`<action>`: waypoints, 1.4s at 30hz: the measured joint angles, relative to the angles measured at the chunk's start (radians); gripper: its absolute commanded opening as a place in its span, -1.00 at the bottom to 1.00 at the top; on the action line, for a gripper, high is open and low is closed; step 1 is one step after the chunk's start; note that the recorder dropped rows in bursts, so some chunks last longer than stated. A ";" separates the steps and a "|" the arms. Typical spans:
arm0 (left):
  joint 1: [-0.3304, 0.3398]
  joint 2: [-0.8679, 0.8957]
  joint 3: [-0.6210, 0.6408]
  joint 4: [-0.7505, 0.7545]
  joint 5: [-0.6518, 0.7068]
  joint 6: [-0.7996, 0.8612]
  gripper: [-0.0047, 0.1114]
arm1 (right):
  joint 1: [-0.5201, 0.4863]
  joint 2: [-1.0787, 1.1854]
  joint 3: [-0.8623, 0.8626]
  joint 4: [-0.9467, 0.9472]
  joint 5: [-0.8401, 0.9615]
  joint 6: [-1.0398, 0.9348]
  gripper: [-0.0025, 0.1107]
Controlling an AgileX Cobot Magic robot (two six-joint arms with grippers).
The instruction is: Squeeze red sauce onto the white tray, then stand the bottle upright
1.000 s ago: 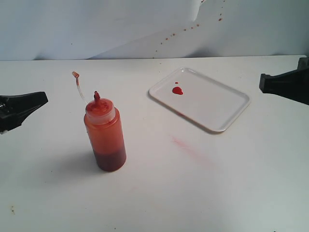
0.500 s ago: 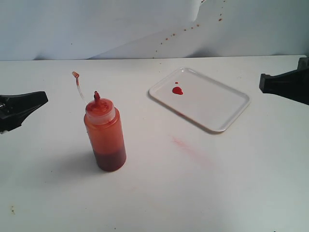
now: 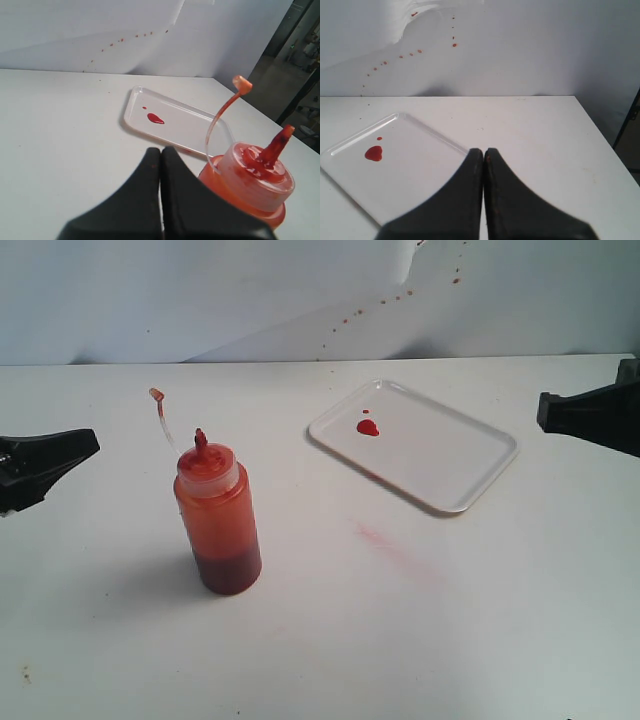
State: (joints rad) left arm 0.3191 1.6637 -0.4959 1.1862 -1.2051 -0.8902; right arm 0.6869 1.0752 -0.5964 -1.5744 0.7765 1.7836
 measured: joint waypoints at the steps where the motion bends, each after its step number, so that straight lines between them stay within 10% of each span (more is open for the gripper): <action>1: 0.000 0.000 0.000 0.000 0.000 0.000 -0.92 | 0.000 0.000 0.000 0.000 0.000 0.000 -0.96; 42: 0.000 0.000 0.000 0.078 -0.002 0.000 -0.92 | 0.000 0.000 0.000 0.000 0.000 0.002 -0.96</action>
State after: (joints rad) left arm 0.3191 1.6637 -0.4959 1.2646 -1.2075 -0.8902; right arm 0.6869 1.0752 -0.5964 -1.5744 0.7765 1.7856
